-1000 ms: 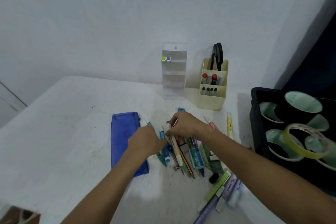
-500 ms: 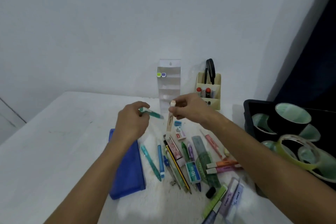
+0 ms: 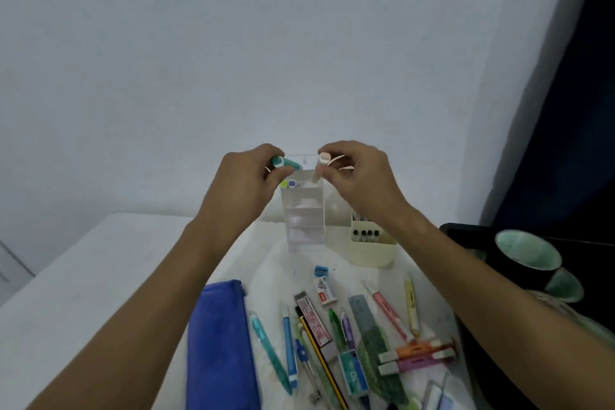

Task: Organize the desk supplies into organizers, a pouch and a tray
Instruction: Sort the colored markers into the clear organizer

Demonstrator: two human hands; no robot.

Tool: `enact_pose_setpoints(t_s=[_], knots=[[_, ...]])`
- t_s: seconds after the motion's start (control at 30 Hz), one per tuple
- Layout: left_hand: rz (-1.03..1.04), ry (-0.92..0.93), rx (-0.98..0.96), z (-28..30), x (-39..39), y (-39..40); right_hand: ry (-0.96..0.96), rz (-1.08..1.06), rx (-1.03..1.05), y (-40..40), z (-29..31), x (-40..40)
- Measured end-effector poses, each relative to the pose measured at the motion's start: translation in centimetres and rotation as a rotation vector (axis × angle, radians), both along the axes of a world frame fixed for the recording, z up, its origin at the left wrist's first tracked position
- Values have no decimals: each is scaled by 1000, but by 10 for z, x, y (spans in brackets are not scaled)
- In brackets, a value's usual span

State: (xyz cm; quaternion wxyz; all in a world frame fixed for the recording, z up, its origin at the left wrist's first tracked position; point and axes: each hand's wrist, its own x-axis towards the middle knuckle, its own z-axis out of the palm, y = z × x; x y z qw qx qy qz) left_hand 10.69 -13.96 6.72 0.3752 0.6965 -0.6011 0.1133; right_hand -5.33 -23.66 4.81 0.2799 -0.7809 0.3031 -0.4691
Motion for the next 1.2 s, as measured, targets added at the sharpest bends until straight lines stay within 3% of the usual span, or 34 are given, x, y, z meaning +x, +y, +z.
enact_pose_setpoints(t_s=[0.27, 0.43, 0.57, 0.83, 1.2], knots=[[-8, 35, 152, -18, 2, -23, 84, 12, -273, -12, -37, 20], [-31, 55, 298, -27, 7, -42, 161, -25, -167, -21, -51, 32], [-53, -40, 369, -31, 10, -57, 196, -24, -106, -31, -56, 44], [63, -211, 337, -47, 18, -77, 311, -95, -101, -45, -68, 56], [38, -40, 201, -62, 17, -82, 441, -161, -240, -48, -73, 56]])
